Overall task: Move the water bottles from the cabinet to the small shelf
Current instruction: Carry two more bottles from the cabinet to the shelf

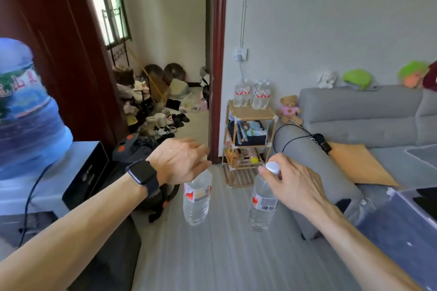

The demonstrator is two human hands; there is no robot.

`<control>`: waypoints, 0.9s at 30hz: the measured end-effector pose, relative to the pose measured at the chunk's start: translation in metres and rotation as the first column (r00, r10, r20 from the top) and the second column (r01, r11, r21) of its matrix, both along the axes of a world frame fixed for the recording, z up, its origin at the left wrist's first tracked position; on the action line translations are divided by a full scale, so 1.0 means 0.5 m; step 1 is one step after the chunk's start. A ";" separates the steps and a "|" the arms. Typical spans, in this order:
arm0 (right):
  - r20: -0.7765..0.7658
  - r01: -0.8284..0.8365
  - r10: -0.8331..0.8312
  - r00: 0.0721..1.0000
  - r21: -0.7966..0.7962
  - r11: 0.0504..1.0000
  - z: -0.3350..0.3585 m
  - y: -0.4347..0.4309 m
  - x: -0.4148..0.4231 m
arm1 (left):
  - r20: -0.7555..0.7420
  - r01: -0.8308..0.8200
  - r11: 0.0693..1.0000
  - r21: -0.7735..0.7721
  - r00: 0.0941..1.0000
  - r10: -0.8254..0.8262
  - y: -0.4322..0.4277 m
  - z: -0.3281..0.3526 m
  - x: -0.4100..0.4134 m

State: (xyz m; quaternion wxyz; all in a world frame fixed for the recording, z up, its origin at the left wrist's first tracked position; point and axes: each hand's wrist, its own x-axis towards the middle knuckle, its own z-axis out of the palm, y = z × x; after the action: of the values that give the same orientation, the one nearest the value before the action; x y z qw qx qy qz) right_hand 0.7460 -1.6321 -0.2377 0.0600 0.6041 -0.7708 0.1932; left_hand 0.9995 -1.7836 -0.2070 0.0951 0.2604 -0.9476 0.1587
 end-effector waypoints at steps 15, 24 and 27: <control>-0.061 0.053 -0.051 0.997 0.026 0.998 0.031 -0.534 -0.313 | 0.067 -0.067 0.983 0.169 0.996 0.056 -0.608 0.003 -0.400; -0.006 -0.049 0.050 0.999 0.104 0.993 -0.038 -0.848 -0.609 | 0.167 -0.156 0.972 0.174 0.978 0.127 -0.896 -0.038 -0.673; -0.011 -0.086 0.089 0.996 0.135 0.987 -0.049 -0.950 -0.686 | 0.199 -0.207 0.963 0.170 0.965 0.172 -0.975 -0.043 -0.746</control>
State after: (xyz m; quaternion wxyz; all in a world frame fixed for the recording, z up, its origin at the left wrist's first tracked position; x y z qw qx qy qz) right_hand 0.4029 -2.1073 -0.2624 0.0170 0.6416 -0.7543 0.1383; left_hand 0.6268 -2.2710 -0.2285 -0.0331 0.3424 -0.9337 0.0993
